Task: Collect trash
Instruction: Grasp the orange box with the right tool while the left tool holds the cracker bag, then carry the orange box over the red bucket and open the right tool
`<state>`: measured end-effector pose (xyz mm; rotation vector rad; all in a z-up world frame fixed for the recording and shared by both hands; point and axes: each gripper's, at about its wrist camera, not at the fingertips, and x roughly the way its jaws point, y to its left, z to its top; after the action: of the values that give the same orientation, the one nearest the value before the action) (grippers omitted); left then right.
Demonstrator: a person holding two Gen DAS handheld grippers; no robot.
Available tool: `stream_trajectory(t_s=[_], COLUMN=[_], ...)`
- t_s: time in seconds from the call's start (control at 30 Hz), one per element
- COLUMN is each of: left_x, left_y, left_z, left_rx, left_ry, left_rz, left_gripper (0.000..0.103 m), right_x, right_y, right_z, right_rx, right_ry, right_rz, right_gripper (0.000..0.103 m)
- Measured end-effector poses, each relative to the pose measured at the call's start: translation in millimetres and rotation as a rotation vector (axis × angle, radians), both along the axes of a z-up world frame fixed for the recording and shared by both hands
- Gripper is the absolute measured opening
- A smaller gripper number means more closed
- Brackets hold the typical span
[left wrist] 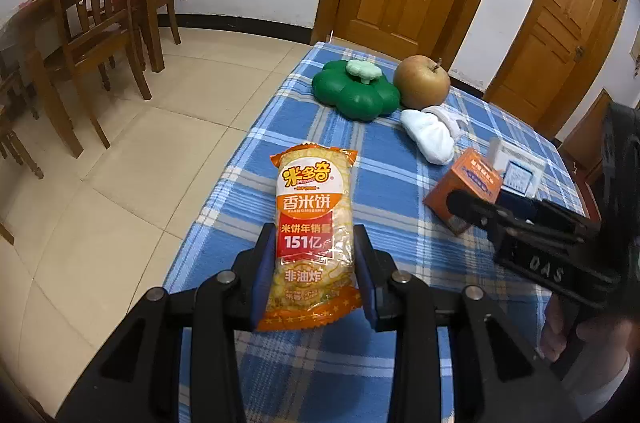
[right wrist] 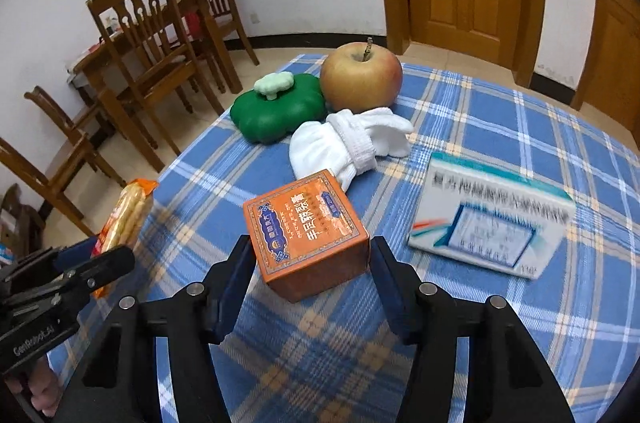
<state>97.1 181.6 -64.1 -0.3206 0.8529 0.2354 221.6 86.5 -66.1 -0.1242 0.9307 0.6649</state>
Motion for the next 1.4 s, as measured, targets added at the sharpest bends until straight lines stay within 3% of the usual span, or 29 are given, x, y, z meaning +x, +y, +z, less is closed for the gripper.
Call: stream_trajectory(t_s=[0.33, 0.77, 1.4], left_x=[-4.0, -7.6, 3.4], left_y=[-25.5, -89.0, -177.6], left_z=[7.6, 20.6, 42.3], left_rx=[-0.013, -0.037, -0.039], left_ry=[-0.019, -0.036, -0.04], left_rz=[-0.064, -0.21, -0.411], left_gripper=[0.037, 0.037, 0.037], right_x=[-33.7, -82.8, -121.2], right_y=[-38.9, -130.2, -257.1], right_z=[16.0, 41.8, 63.2], right_rx=[0.053, 0.065, 0.089], right_ry=[-0.002, -0.015, -0.055], right_rz=[-0.076, -0.335, -0.598], right_gripper=[0.059, 0.059, 0.059])
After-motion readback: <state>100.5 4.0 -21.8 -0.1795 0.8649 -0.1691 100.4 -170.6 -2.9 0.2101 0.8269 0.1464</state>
